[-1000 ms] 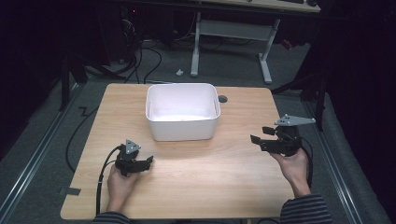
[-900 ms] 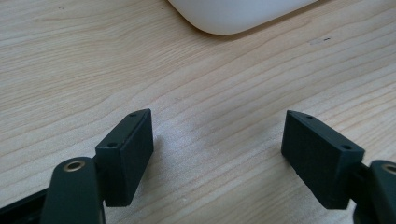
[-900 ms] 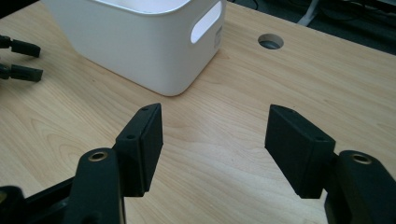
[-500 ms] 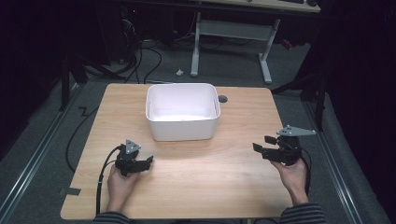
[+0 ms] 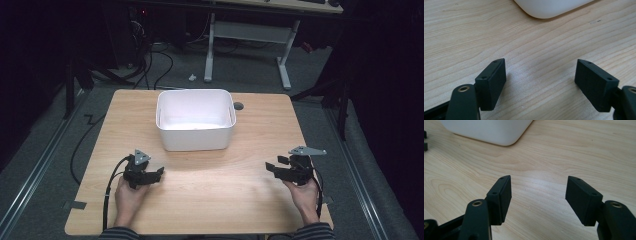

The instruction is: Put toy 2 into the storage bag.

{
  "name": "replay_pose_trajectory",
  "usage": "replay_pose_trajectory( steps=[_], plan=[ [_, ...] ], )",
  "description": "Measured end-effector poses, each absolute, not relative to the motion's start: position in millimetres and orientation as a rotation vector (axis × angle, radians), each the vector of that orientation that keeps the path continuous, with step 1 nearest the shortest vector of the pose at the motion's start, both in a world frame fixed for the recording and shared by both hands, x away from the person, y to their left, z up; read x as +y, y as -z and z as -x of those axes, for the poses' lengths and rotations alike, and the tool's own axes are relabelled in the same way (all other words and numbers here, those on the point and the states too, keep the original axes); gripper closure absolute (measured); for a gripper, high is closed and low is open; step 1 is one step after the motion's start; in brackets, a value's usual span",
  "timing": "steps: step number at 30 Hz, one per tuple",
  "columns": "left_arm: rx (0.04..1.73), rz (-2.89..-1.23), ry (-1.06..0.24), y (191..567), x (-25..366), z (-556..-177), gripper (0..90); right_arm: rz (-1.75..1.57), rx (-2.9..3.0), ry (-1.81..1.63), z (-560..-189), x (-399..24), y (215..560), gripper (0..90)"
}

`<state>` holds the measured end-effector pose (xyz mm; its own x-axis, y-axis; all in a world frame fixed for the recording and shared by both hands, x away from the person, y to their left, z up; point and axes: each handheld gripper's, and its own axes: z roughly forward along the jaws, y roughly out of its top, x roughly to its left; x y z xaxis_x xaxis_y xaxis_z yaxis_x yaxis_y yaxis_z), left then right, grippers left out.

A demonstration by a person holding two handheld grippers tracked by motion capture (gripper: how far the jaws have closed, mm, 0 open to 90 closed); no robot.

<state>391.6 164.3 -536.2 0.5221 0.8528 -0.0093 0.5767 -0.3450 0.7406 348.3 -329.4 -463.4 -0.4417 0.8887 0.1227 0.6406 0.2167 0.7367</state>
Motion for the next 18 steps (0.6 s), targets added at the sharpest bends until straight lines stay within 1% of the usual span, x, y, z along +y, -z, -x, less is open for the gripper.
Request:
replay_pose_trajectory(
  steps=[18],
  plan=[
    [1.159, -2.058, -0.502, 536.2, 164.3, -391.6, 25.3, -1.444, 2.176, -1.003, -356.3, -314.4, 504.9, 37.9]
  ],
)
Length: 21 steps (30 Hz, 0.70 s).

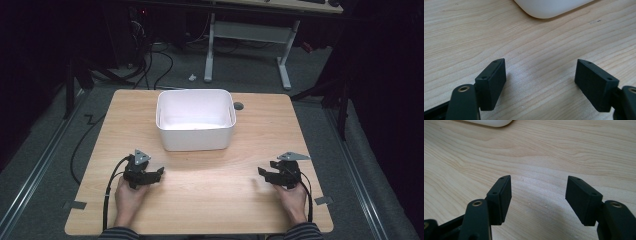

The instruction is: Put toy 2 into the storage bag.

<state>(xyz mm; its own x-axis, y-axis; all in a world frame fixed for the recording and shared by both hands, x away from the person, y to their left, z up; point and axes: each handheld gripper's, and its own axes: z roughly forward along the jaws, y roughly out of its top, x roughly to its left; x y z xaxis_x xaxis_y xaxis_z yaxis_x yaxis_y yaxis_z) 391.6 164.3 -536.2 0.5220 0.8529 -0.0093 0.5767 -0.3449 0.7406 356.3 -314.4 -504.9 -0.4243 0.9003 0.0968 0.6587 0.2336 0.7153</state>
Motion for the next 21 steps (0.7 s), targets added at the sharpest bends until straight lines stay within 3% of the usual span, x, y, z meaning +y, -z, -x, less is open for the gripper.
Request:
replay_pose_trajectory(
  steps=[21],
  plan=[
    [1.159, -2.059, -0.501, 536.2, 164.3, -391.5, 25.3, -1.374, 2.143, -0.899, -355.1, -303.7, 530.5, 30.8]
  ],
)
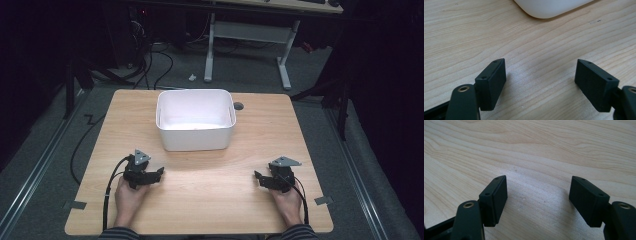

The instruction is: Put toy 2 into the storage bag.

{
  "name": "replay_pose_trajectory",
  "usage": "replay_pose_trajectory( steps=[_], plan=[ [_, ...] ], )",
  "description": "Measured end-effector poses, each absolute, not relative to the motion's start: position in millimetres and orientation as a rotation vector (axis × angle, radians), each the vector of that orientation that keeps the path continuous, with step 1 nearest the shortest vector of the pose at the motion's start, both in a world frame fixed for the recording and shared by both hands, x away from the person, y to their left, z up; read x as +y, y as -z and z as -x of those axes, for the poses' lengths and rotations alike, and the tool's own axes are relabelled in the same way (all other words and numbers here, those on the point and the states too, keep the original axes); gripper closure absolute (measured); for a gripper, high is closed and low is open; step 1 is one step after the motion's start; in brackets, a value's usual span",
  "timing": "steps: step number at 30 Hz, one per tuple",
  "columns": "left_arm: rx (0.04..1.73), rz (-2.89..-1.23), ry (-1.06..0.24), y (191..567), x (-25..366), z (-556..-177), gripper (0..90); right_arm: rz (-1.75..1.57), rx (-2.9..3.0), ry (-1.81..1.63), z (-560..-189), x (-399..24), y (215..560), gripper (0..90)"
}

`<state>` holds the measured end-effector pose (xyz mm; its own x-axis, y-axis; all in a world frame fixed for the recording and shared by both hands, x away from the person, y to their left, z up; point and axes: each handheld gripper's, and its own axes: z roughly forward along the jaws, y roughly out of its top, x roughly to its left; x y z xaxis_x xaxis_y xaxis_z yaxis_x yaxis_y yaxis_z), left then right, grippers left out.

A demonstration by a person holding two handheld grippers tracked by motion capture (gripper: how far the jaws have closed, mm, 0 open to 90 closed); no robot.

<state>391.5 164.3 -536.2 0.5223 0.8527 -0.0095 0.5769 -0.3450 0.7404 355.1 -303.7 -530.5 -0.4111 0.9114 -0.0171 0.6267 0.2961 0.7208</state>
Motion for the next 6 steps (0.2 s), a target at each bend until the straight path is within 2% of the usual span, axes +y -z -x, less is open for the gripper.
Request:
replay_pose_trajectory(
  steps=[6],
  plan=[
    [1.159, -2.059, -0.502, 536.2, 164.3, -391.5, 25.3, -1.375, 2.152, -0.897, -354.8, -302.9, 530.6, 27.3]
  ],
)
